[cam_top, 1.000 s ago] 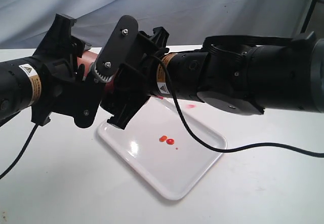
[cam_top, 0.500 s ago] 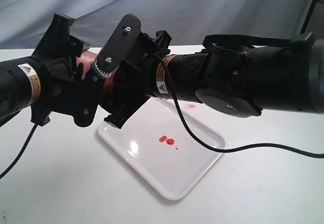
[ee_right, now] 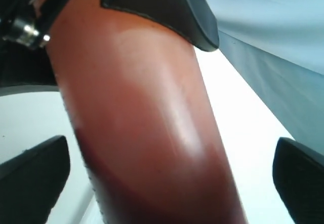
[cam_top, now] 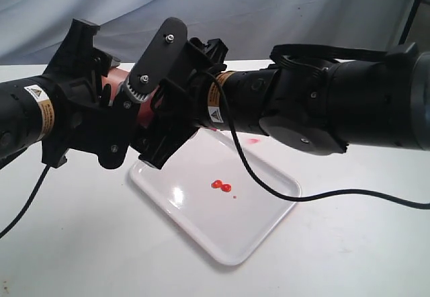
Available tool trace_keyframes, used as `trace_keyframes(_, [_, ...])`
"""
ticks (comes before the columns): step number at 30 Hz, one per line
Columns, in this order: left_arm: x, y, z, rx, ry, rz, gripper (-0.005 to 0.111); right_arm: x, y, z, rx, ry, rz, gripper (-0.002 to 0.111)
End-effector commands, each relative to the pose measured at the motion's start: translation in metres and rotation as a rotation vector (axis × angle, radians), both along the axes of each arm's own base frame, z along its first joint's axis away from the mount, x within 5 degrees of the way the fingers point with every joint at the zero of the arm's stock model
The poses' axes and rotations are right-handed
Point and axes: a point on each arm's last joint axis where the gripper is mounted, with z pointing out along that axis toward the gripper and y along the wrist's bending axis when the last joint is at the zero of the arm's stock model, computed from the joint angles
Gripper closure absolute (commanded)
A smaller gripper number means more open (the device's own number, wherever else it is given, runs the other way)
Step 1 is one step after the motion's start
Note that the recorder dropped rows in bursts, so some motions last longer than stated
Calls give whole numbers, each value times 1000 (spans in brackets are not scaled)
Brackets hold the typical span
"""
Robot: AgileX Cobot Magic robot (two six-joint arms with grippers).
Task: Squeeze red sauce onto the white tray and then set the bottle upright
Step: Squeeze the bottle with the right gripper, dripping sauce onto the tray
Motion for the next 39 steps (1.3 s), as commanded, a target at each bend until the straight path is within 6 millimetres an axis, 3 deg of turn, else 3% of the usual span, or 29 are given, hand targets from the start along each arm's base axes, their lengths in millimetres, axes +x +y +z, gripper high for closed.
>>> trace_keyframes(1, [-9,-18,19,-116,-15,-144,107,5,-9,-25,-49,154,-114,3])
trace_keyframes(8, [-9,-18,19,-116,-15,-144,107,3,-6,-26,-75,127,-83,3])
trace_keyframes(14, [-9,-18,19,-118,-14,-143,107,-7,9,-42,-198,40,58,3])
trace_keyframes(20, [-9,-18,19,-118,-14,-143,107,-7,14,-60,-223,67,69,3])
trace_keyframes(35, [-10,-21,18,-132,-2,-167,107,-5,19,-66,-236,-17,150,3])
trace_keyframes(39, [-10,-20,18,-133,-3,-164,107,-3,18,-66,-246,-22,151,15])
